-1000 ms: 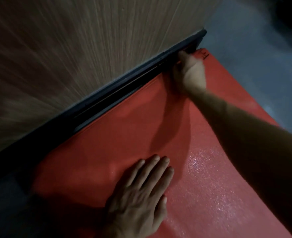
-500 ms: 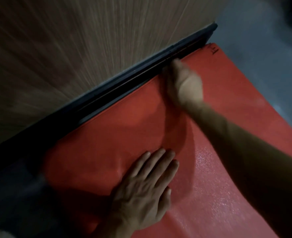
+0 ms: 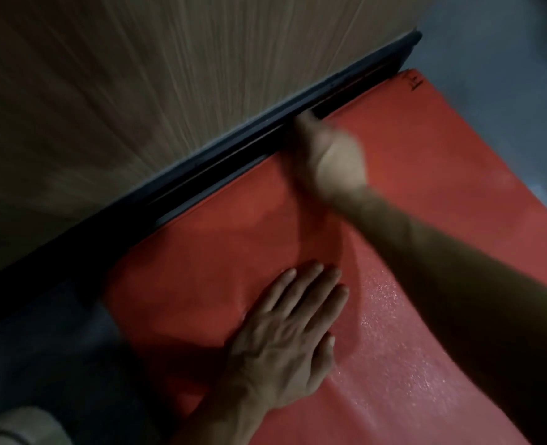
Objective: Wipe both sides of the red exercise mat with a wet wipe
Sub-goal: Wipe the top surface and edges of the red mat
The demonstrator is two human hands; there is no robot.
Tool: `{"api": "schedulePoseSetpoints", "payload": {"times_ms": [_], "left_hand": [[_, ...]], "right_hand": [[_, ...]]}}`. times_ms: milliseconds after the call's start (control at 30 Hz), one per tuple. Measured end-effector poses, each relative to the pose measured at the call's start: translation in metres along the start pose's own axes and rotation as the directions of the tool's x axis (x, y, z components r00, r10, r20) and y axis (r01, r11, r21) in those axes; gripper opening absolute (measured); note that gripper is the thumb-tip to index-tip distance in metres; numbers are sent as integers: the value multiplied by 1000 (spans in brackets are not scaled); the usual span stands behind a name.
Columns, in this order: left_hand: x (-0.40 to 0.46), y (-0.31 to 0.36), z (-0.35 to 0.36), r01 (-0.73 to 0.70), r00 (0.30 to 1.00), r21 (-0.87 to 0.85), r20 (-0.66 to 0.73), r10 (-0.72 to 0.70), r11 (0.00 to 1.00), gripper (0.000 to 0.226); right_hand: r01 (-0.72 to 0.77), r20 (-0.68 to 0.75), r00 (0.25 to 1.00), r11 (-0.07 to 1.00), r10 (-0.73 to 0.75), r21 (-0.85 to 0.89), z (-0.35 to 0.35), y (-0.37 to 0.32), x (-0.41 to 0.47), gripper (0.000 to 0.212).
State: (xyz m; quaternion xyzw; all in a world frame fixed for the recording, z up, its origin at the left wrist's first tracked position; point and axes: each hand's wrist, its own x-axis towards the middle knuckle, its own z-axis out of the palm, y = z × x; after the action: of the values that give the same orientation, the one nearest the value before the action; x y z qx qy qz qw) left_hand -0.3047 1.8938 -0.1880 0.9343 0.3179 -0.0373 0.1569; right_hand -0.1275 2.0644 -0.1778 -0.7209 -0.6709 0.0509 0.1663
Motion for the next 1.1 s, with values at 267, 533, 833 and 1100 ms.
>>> {"api": "schedulePoseSetpoints", "payload": {"times_ms": [267,533,833,1100], "left_hand": [[1,-1,-1,-11,1000,-22,-1,11,1000,71],[3,0,-1,-10,1000,-21,-24,9,1000,73],[2,0,2,-17,999,-49,-37,15,999,72],[2,0,-3,-8,1000,-61,-19,7,998,72]], "right_hand": [[241,108,966,969,-234,-58,-25,37,-22,18],[16,68,998,998,-12,-58,-41,42,-44,43],[-299,-106,954,925,281,-233,-59,143,-16,30],[-41,-71,997,999,40,-2,9,24,15,25]]}}
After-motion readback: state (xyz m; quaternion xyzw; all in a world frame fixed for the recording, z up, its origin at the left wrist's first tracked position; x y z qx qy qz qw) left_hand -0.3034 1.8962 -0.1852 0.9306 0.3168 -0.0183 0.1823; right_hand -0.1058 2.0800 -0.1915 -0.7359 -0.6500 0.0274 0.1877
